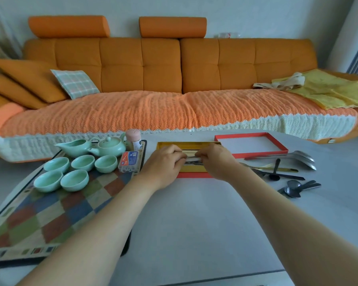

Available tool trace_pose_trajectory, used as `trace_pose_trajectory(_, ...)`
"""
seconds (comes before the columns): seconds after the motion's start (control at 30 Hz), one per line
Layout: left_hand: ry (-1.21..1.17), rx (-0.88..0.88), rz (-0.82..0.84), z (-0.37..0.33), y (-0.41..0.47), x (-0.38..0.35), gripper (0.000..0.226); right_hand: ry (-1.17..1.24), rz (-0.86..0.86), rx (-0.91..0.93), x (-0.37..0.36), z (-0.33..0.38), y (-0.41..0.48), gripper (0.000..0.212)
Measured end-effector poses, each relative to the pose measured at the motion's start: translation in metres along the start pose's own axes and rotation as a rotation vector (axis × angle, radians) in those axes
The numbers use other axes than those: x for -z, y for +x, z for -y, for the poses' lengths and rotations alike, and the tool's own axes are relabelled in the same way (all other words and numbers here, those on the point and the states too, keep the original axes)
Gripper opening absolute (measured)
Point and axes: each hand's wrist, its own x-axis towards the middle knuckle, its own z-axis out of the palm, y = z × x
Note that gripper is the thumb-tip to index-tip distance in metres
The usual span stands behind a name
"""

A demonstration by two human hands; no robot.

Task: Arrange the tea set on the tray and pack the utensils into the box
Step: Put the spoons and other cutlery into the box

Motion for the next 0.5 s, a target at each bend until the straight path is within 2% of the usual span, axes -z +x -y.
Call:
trace_pose_trajectory(0.13,0.101,0.024,0.111,0.003,0.003,-0.002,0.041,0.017,0.006,0.043,-0.003,0.0,-0.002,0.03)
trace_pose_trajectory(0.3,0.142,0.009,0.12,-0.004,0.004,-0.003,0.044,0.03,0.065,0.078,0.0,-0.004,-0.007,0.038)
trace_pose_trajectory(0.4,0.127,-0.017,0.062,-0.017,0.006,-0.001,0.044,0.071,-0.052,0.107,0.012,-0.012,-0.015,0.028)
trace_pose_trajectory(0.5,0.066,-0.028,-0.004,-0.043,0.014,-0.004,0.041,0.096,-0.185,0.063,0.033,-0.027,-0.024,0.028)
